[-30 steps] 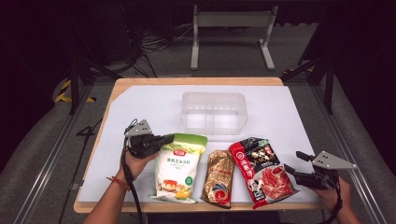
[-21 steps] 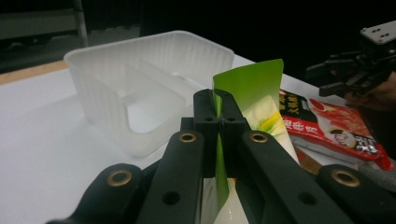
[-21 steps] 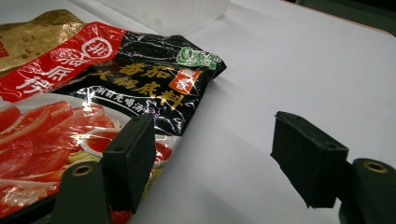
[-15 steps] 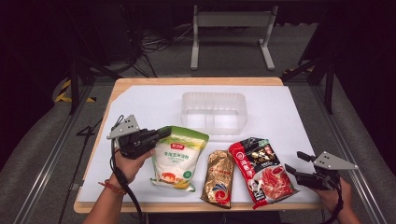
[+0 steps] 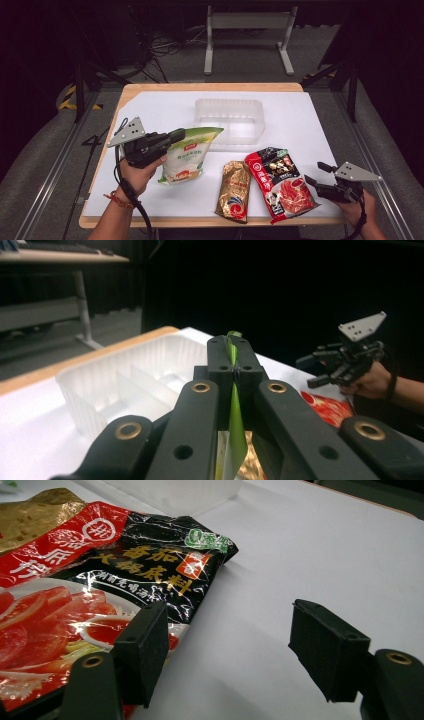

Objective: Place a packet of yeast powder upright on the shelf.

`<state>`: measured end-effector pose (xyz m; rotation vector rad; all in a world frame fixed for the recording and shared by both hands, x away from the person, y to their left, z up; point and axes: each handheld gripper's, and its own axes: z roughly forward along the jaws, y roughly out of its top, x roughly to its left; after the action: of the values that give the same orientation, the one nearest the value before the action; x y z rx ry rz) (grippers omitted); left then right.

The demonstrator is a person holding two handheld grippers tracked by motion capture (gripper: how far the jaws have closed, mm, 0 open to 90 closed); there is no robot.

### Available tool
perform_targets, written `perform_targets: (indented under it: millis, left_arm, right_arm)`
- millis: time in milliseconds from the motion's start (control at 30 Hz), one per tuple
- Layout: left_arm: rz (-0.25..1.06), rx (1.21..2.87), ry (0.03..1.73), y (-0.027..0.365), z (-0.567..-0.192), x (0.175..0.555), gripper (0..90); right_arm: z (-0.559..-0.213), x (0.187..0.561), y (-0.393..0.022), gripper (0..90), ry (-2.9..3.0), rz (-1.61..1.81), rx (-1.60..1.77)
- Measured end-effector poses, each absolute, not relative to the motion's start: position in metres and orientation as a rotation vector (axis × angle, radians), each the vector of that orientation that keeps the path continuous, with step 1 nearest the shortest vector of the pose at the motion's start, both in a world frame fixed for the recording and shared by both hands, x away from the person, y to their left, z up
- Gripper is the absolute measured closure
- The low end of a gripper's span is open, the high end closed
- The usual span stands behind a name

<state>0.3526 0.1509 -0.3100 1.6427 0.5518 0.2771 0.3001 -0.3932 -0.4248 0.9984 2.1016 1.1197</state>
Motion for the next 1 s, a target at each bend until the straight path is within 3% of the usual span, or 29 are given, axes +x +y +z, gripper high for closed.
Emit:
perform_targets:
  millis: [1000]
  left_arm:
    - [0.324, 1.478, 0.694, 0.094, -0.264, 0.435, 89.8]
  right_arm:
    - [-0.425, 0.299, -0.402, 32.7, 2.073, 1.112, 1.017]
